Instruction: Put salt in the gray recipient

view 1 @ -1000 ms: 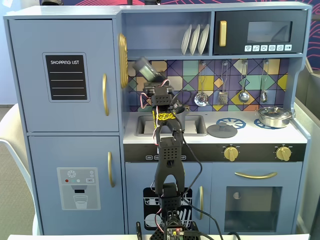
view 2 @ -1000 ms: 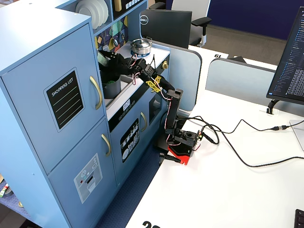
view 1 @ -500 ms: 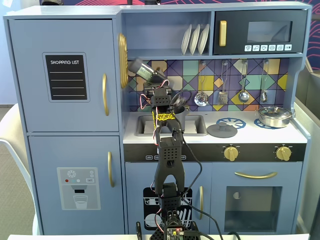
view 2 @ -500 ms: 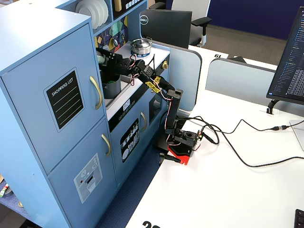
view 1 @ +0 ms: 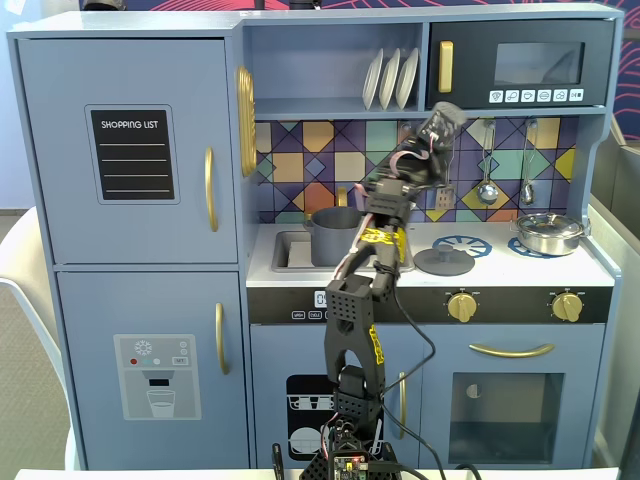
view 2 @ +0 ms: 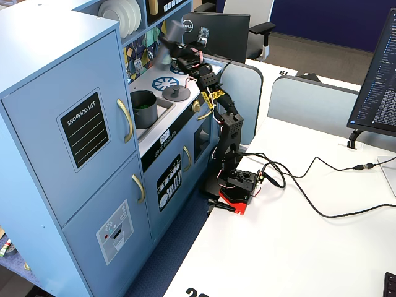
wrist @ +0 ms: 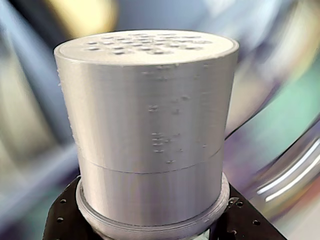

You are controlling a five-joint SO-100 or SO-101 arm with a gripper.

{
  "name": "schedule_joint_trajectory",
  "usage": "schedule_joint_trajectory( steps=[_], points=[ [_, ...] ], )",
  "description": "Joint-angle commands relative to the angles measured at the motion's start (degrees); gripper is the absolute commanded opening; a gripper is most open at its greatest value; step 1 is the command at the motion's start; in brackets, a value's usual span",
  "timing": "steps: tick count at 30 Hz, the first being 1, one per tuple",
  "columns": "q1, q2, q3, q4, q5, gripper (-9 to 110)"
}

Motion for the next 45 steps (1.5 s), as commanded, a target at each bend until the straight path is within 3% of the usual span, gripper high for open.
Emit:
schedule_joint_trajectory(
  steps=[1,5,15,45],
  points=[
    [8.26,5.27,5.62,-8.44,-17.40,0],
    [11.43,5.98,12.74,-8.61,-20.83,0],
    [14.06,5.62,29.53,-22.50,-23.73,0],
    [14.77,-7.12,26.10,-30.23,-19.78,2]
  ],
)
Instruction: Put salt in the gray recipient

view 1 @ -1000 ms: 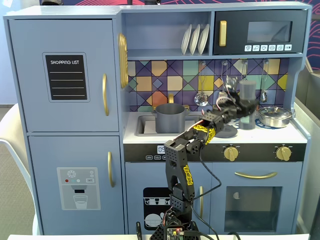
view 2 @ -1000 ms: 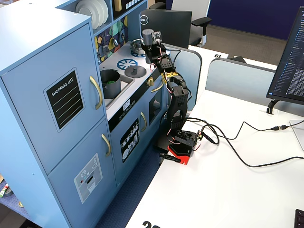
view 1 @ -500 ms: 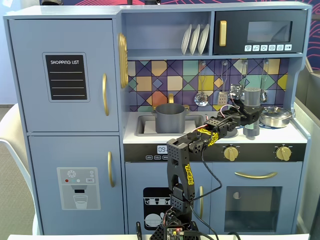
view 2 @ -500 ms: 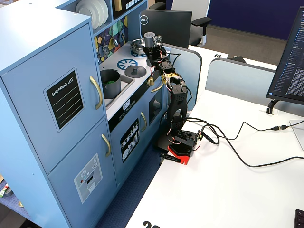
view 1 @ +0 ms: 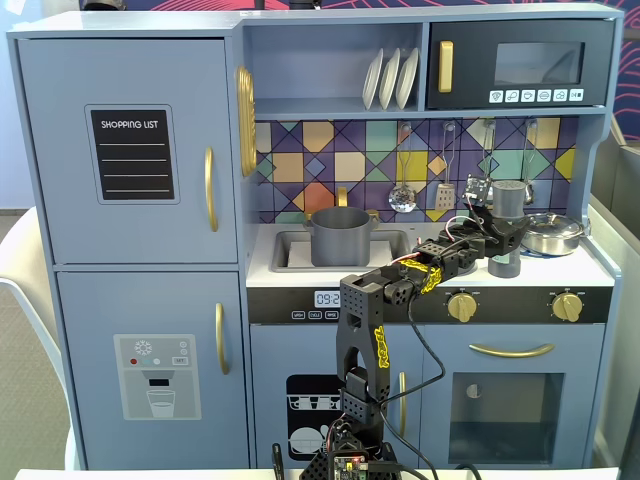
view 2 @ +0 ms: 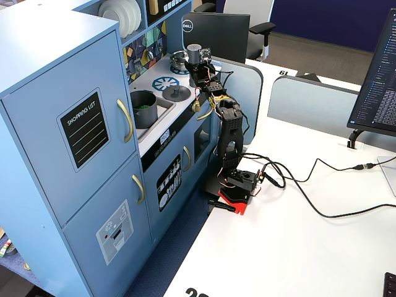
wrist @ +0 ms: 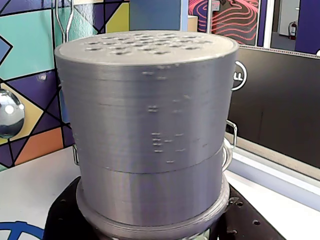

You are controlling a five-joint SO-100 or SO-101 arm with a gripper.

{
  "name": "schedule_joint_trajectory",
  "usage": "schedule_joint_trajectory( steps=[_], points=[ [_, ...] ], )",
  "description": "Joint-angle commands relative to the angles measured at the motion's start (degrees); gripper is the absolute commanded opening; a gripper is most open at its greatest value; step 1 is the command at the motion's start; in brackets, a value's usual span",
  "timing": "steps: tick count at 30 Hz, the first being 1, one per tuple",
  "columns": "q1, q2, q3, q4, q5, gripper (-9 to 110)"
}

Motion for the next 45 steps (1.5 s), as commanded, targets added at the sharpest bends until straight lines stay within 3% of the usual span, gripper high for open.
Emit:
schedule_joint_trajectory(
  steps=[1,6,14,18,22,25,28,30,33,40,45],
  points=[
    [1.32,0.26,-3.87,-1.23,1.23,9],
    [2.29,2.29,-1.14,-0.70,-4.57,62],
    [4.39,16.00,5.27,5.45,-2.11,76],
    [5.98,32.61,14.94,18.28,-3.52,69],
    [3.16,50.27,17.67,50.27,-4.22,41],
    [-8.09,59.77,17.58,68.38,-2.11,21],
    [-24.17,67.41,22.59,77.87,-5.27,8],
    [-33.75,70.49,29.00,80.77,-6.06,0],
    [-41.66,72.95,40.87,80.24,-6.42,0],
    [-45.00,80.51,71.37,66.36,0.00,0],
    [-46.76,90.26,82.00,68.64,-0.88,0]
  ],
)
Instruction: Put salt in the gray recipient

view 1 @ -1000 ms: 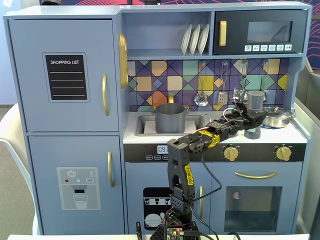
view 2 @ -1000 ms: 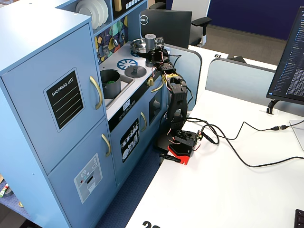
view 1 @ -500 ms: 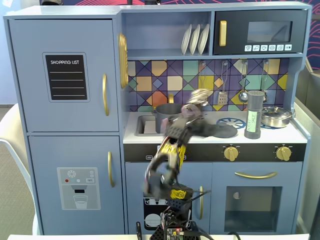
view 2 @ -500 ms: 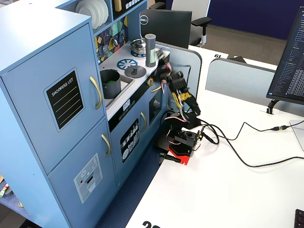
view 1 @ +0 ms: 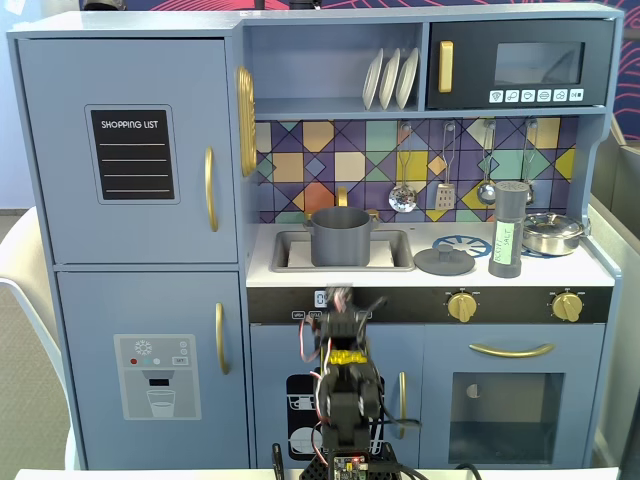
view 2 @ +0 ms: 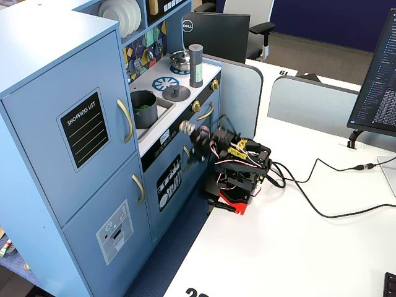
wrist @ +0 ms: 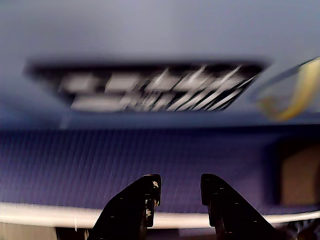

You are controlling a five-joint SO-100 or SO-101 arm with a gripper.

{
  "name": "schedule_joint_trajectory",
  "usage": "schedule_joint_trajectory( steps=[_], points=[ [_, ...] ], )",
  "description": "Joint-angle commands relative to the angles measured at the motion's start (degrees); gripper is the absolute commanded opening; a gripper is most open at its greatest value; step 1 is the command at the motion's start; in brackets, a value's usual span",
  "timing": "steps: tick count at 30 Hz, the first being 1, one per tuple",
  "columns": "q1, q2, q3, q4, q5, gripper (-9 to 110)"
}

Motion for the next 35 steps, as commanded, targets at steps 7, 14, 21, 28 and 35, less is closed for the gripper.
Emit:
schedule_joint_trajectory(
  steps=[7,14,21,28,35],
  points=[
    [-0.18,5.80,6.68,10.37,-1.41,0],
    [0.88,5.80,6.68,11.51,-1.58,1],
    [0.88,5.80,6.77,11.51,-1.58,2],
    [0.88,5.80,6.77,11.51,-1.58,2],
    [0.88,5.80,6.77,11.51,-1.58,3]
  ],
)
